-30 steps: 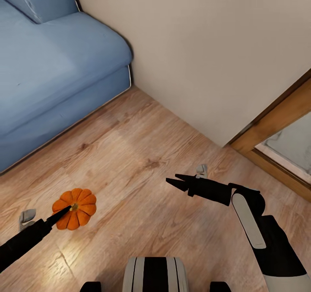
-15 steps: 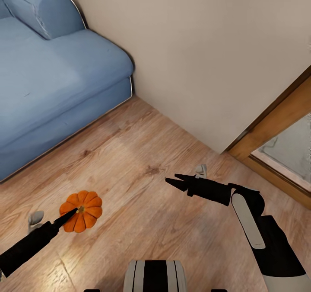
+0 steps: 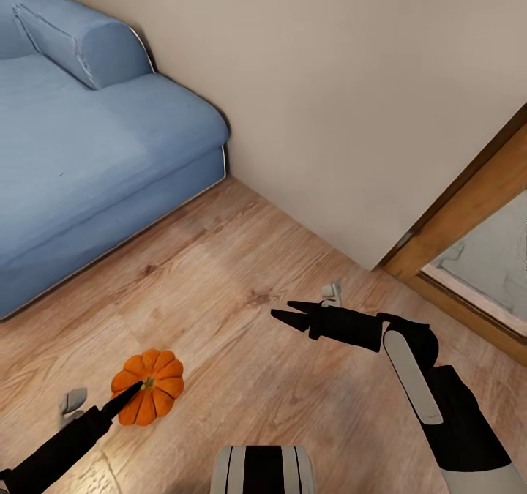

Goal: Place each of the two pumpkins and all three candles from the living room inside a cabinet in the living room (use any cabinet), then make sure every cabinet is closed, and position the cauldron so it is next to a table in the living room.

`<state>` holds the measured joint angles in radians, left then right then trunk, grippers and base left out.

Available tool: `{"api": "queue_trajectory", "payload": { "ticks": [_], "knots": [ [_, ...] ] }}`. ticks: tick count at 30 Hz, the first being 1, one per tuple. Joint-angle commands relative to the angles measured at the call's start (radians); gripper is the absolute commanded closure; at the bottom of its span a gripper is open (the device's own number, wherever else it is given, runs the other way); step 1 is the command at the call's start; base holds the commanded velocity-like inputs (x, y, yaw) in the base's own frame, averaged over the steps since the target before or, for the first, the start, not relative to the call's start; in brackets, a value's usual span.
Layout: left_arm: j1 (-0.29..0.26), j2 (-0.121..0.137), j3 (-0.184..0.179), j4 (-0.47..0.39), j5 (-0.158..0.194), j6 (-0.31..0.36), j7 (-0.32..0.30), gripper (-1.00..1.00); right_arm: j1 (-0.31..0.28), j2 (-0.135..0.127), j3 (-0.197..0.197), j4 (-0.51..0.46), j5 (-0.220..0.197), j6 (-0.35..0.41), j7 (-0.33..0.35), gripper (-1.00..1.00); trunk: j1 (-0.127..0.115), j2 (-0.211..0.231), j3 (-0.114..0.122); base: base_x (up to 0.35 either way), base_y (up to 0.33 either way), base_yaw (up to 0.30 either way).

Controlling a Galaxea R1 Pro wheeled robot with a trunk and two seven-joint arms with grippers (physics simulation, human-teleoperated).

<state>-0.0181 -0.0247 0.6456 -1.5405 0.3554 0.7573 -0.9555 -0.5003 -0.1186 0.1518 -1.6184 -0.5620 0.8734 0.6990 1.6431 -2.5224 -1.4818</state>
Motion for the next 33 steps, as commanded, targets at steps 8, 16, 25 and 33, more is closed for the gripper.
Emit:
{"api": "queue_trajectory", "payload": {
  "ticks": [8, 16, 25, 33],
  "knots": [
    [0.040, -0.004, -0.003, 0.019, 0.009, -0.056, -0.003, 1.00, 0.000, 0.004, 0.046, 0.000, 0.001, -0.009, -0.002, -1.00, -0.002, 0.001, 0.016, 0.000, 0.000, 0.000],
    [0.045, -0.004, -0.003, 0.036, 0.008, -0.100, -0.004, 1.00, -0.001, 0.022, 0.064, 0.000, 0.002, -0.010, -0.028, -1.00, -0.002, 0.001, 0.015, 0.000, 0.000, 0.167],
    [0.047, -0.004, 0.001, 0.035, 0.009, -0.105, -0.005, 1.00, -0.002, 0.026, 0.117, 0.000, 0.001, -0.010, -0.103, -1.00, -0.002, 0.001, 0.013, -0.184, -0.119, 0.284],
    [0.059, -0.003, 0.008, 0.029, 0.038, -0.088, -0.001, 1.00, -0.003, 0.027, 0.123, 0.000, 0.001, -0.010, -0.111, -1.00, -0.002, 0.001, 0.017, -0.106, -0.069, 0.294]
  ]
}}
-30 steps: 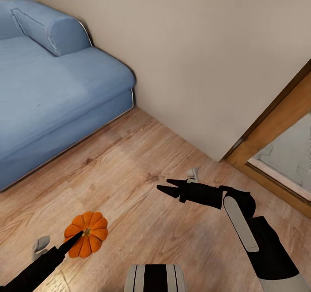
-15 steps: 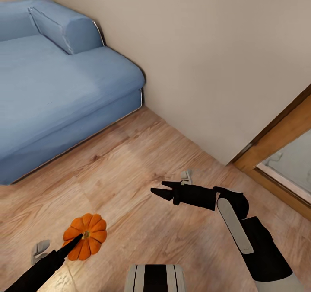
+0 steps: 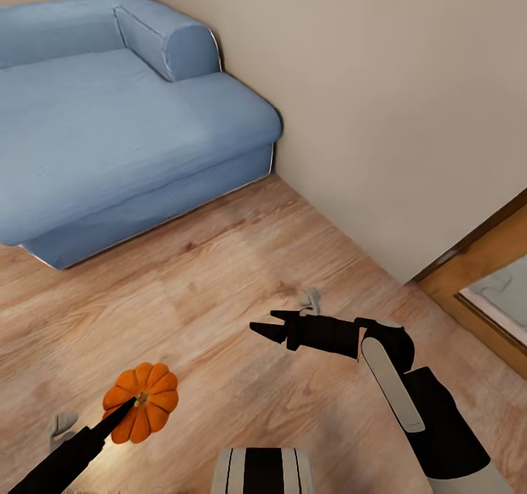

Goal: Place each of the two pumpkins and all three candles from the living room inside a cabinet in the living room (use any cabinet), then make sure every cabinet is closed, and position the cauldron so it is next to a table in the living room.

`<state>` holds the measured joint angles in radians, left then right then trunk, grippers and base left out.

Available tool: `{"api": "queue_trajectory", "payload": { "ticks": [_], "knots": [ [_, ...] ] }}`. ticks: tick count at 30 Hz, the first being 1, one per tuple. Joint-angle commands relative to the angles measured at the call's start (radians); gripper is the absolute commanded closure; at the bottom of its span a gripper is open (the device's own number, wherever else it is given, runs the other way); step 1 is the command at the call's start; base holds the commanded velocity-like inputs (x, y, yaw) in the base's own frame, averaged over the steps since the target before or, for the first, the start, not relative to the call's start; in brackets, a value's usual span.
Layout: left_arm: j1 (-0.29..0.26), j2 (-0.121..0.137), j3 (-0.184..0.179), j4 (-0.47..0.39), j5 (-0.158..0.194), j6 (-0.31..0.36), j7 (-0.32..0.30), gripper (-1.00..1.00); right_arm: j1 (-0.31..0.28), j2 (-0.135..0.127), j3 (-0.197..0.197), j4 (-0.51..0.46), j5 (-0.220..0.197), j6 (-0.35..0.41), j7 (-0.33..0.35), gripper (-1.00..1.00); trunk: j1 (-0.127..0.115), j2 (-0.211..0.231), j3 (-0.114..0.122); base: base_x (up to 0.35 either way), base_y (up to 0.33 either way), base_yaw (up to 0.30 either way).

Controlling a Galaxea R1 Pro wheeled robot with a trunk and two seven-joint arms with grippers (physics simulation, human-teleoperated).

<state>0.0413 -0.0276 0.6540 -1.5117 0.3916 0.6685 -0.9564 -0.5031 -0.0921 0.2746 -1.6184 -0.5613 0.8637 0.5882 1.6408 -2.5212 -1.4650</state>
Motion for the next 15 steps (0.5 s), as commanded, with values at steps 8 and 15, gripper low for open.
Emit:
{"api": "queue_trajectory", "payload": {
  "ticks": [8, 15],
  "knots": [
    [-0.001, 0.000, -0.008, 0.000, 0.001, 0.009, 0.005, 1.00, 0.000, 0.014, 0.001, 0.000, 0.001, 0.000, -0.001, -1.00, -0.004, 0.002, 0.031, -0.010, -0.006, 0.295],
    [-0.006, 0.000, -0.014, 0.004, 0.000, 0.010, 0.007, 1.00, 0.001, 0.013, -0.011, 0.000, 0.001, 0.000, 0.000, -1.00, -0.007, 0.004, 0.058, -0.001, -0.001, 0.293]
  ]
}}
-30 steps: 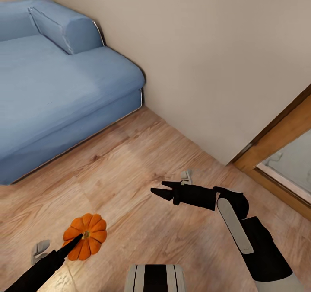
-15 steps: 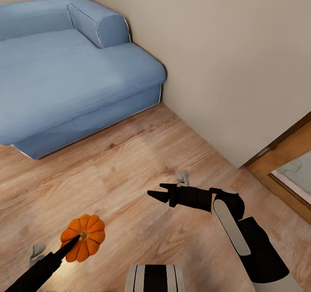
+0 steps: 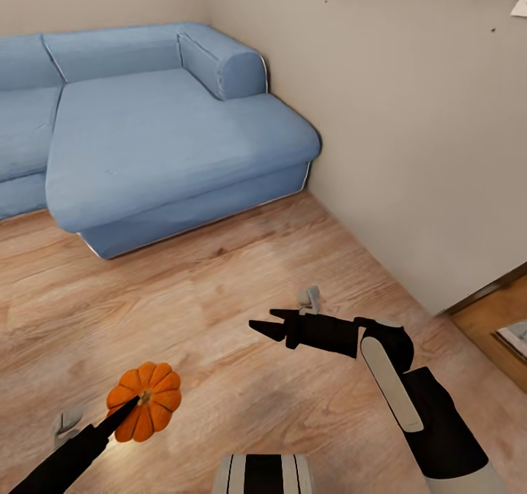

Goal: Place each of the two pumpkins and all three candles from the living room inside a cabinet in the living room (use any cabinet), then make sure every cabinet is closed, and position the cauldron so it is next to a table in the living room.

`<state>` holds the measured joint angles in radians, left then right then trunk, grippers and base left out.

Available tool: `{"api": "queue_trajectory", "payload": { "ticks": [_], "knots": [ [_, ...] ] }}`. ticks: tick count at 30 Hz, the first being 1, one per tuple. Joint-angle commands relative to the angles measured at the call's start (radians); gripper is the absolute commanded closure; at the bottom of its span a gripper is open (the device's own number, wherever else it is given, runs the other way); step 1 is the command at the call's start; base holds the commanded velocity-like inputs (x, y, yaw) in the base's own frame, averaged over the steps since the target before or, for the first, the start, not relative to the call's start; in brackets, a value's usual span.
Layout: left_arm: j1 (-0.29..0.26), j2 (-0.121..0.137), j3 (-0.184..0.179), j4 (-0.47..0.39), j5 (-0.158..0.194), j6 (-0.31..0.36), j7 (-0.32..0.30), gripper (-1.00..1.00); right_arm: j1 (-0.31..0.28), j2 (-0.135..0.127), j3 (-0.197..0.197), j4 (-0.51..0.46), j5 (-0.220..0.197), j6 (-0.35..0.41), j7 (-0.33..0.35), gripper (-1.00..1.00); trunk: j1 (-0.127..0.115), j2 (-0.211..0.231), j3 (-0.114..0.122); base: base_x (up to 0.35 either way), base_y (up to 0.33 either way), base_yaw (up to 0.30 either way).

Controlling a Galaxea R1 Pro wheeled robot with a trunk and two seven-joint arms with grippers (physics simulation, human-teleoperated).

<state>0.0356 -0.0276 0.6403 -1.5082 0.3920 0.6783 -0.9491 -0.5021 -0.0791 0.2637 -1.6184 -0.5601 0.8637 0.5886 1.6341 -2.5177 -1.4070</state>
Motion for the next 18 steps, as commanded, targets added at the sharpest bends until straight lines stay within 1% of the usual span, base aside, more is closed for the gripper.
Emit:
{"api": "queue_trajectory", "payload": {
  "ticks": [1, 2, 3, 4, 10, 14, 16, 18],
  "knots": [
    [0.000, 0.000, 0.000, 0.002, -0.001, 0.000, 0.001, 1.00, 0.000, -0.002, -0.002, 0.000, 0.000, 0.000, 0.000, -1.00, 0.000, 0.000, 0.004, 0.000, 0.000, 0.275],
    [0.000, 0.000, 0.000, 0.002, -0.001, 0.000, 0.004, 1.00, 0.000, -0.003, -0.003, 0.000, 0.000, 0.000, 0.000, -1.00, -0.001, 0.001, 0.008, 0.000, 0.000, 0.273],
    [0.000, -0.001, -0.002, 0.004, 0.002, -0.005, 0.039, 1.00, 0.000, -0.007, -0.006, 0.000, 0.000, 0.001, 0.003, -1.00, -0.001, 0.001, 0.008, 0.000, 0.000, 0.113],
    [0.000, -0.001, -0.003, 0.004, 0.005, -0.008, 0.047, 1.00, 0.000, -0.009, -0.007, 0.000, -0.001, 0.001, 0.004, -1.00, -0.001, 0.001, 0.008, 0.000, 0.000, 0.072],
    [0.000, -0.003, -0.010, 0.004, 0.003, -0.013, 0.065, 1.00, 0.000, -0.012, -0.008, 0.000, -0.001, 0.001, 0.009, -1.00, -0.001, 0.001, 0.008, -0.027, -0.019, 0.027],
    [0.000, -0.002, -0.019, 0.003, 0.000, -0.014, 0.068, 1.00, 0.001, -0.012, -0.006, 0.000, -0.001, -0.004, 0.031, -1.00, -0.001, 0.001, 0.008, -0.189, -0.140, 0.006],
    [0.000, -0.002, -0.022, 0.002, -0.001, -0.014, 0.069, 1.00, 0.002, -0.011, -0.002, 0.000, -0.001, -0.023, 0.059, -1.00, -0.001, 0.001, 0.008, -0.243, -0.183, 0.002],
    [0.000, -0.002, -0.023, 0.001, -0.001, -0.014, 0.070, 1.00, 0.002, -0.010, -0.002, 0.000, -0.001, -0.037, 0.069, -1.00, -0.001, 0.001, 0.008, -0.258, -0.196, 0.001]
  ]
}}
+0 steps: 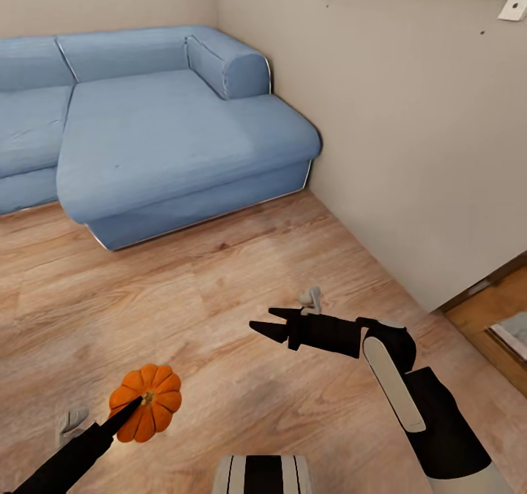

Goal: Place each of the two pumpkins and all three candles from the living room inside a cabinet in the living room (use any cabinet), then make sure every cabinet is closed, and position the cauldron so it is next to a table in the living room.

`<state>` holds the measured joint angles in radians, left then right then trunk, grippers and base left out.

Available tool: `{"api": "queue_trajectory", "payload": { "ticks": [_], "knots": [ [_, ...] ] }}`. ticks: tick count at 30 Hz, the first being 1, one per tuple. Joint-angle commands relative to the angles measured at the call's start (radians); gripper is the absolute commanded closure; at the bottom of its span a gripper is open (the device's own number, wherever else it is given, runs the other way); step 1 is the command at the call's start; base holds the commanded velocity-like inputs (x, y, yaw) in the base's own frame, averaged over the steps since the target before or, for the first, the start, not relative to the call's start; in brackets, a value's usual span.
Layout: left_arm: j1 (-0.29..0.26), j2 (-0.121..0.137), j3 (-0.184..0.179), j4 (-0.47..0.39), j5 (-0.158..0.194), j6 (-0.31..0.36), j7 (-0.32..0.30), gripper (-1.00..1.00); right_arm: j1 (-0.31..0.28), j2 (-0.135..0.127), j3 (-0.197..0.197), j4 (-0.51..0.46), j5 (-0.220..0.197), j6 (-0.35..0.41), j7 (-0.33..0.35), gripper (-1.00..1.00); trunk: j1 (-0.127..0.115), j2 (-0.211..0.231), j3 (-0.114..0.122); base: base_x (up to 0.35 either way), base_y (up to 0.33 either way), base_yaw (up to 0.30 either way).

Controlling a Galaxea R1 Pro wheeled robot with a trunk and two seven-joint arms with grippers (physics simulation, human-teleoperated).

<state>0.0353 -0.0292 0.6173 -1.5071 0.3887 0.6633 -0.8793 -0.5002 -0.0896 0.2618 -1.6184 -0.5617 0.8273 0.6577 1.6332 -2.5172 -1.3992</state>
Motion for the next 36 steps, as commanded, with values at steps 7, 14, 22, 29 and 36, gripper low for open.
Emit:
{"api": "queue_trajectory", "payload": {
  "ticks": [7, 14, 22, 29, 36],
  "knots": [
    [0.000, 0.000, -0.002, -0.001, 0.002, 0.001, -0.002, 1.00, 0.001, -0.002, -0.003, 0.000, 0.000, -0.012, 0.014, -1.00, 0.000, 0.000, 0.000, -0.269, -0.206, 0.000],
    [0.000, 0.001, -0.006, -0.001, 0.007, 0.002, -0.003, 1.00, 0.004, -0.002, -0.006, 0.000, 0.000, -0.011, 0.015, -1.00, 0.000, 0.000, 0.000, -0.271, -0.207, 0.000],
    [0.000, 0.002, -0.010, -0.005, 0.012, 0.013, -0.003, 1.00, 0.005, -0.002, -0.005, 0.000, 0.000, -0.016, 0.020, -1.00, -0.003, 0.001, 0.023, -0.084, -0.064, 0.000],
    [0.000, 0.002, -0.010, -0.005, 0.008, 0.015, -0.003, 1.00, 0.009, -0.003, 0.007, 0.000, 0.000, -0.104, 0.042, -1.00, -0.006, 0.003, 0.050, -0.005, -0.004, 0.000],
    [0.000, 0.003, -0.008, -0.001, 0.009, 0.013, -0.001, 1.00, 0.021, -0.007, -0.007, 0.000, 0.000, -0.117, 0.068, -1.00, -0.009, 0.005, 0.077, 0.000, 0.000, 0.052]
  ]
}}
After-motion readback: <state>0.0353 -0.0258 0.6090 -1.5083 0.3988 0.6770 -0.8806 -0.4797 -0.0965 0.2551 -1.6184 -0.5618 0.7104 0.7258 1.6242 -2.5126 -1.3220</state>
